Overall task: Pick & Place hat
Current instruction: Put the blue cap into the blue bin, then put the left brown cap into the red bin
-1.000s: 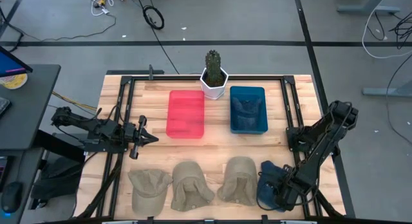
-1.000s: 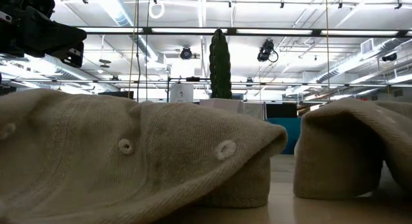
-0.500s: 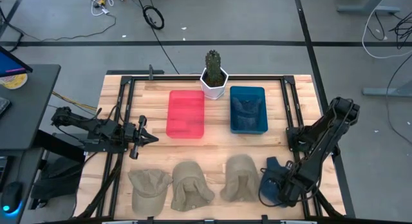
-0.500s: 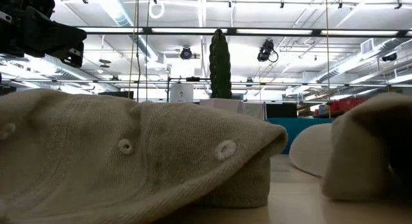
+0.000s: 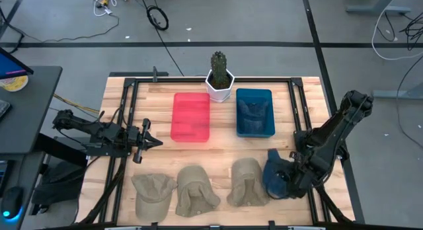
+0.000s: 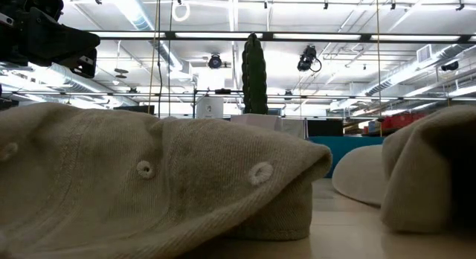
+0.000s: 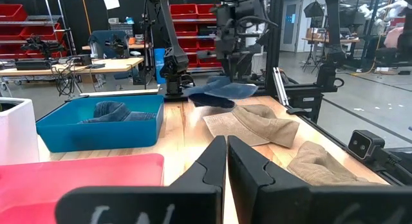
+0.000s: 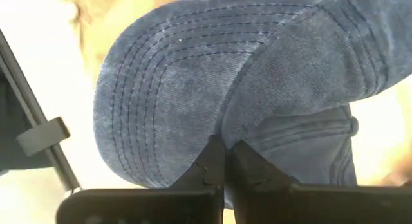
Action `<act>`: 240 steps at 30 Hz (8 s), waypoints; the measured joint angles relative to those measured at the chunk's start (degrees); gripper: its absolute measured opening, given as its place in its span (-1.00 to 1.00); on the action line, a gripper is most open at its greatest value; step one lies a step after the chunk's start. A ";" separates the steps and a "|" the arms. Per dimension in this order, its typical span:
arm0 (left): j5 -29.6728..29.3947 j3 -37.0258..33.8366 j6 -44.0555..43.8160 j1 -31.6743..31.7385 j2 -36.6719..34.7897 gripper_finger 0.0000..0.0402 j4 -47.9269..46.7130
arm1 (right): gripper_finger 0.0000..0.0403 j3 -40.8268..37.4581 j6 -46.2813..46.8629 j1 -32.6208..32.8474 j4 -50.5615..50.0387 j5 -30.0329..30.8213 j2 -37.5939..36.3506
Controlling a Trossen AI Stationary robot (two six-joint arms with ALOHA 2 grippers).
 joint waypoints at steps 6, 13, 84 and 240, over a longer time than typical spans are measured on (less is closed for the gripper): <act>0.00 0.00 0.00 0.00 0.02 -0.91 0.00 | -0.99 1.13 -10.42 -5.44 -4.30 3.63 -1.97; 0.00 0.00 0.00 0.00 0.00 -0.91 0.00 | -0.99 10.12 -24.33 -11.84 -11.02 11.16 -2.10; 0.00 0.00 -0.01 0.00 0.01 -0.91 -0.01 | -0.44 -5.03 -79.98 -58.47 18.07 9.61 -1.25; 0.00 -0.02 0.00 0.00 0.02 -0.91 0.00 | -0.88 -43.07 -72.16 -38.78 81.43 -9.30 -53.90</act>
